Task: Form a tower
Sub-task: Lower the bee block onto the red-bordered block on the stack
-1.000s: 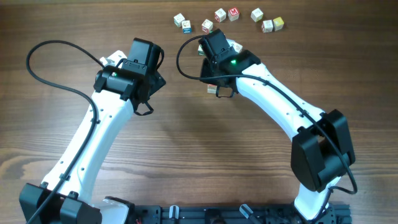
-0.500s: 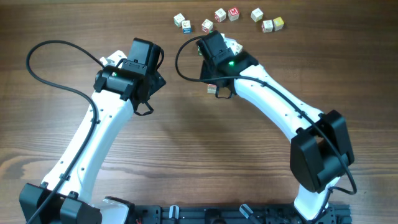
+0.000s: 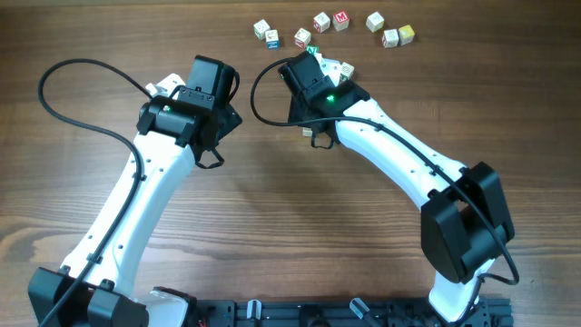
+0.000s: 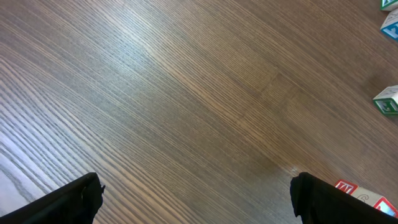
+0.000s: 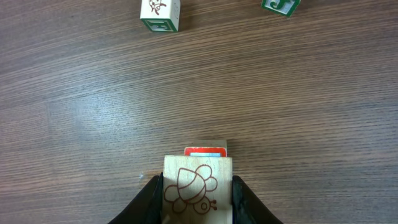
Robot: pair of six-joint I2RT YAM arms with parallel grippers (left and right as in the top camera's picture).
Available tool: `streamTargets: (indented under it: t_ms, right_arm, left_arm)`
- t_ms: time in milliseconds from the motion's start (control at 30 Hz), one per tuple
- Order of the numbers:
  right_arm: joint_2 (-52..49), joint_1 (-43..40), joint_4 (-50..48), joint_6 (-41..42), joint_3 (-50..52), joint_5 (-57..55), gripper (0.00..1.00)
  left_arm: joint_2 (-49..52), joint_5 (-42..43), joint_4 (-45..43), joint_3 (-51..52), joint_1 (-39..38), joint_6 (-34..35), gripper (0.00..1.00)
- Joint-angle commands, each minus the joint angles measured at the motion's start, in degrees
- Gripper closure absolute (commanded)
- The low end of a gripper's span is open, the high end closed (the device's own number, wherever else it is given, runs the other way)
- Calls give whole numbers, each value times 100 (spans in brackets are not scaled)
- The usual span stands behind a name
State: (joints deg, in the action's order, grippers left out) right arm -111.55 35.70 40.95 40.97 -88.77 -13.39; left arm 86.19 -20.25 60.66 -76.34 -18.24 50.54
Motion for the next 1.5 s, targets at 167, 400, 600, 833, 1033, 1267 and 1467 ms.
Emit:
streamTargets:
  t_ms: [167, 400, 600, 833, 1033, 1267, 1467]
  right_arm:
    - [-87, 13, -66, 103, 127, -208, 71]
    - [-87, 13, -125, 66, 190, -212, 70]
    - [-109, 13, -229, -173, 247, -205, 71]
    - [-114, 13, -304, -212, 299, -205, 70]
    - [-151, 13, -345, -330, 302, -201, 70]
    - [-197, 13, -367, -341, 304, -203, 66]
    - [-247, 13, -380, -345, 304, -205, 66]
  left_arm:
    - [28, -13, 4, 35, 37, 114, 0]
    - [28, -15, 4, 35, 35, 114, 0]
    - [28, -13, 7, 35, 37, 114, 0]
    - [28, -15, 4, 35, 37, 114, 0]
    - [28, -15, 4, 37, 37, 114, 0]
    - [28, -13, 4, 35, 37, 114, 0]
    - [28, -13, 4, 35, 35, 114, 0]
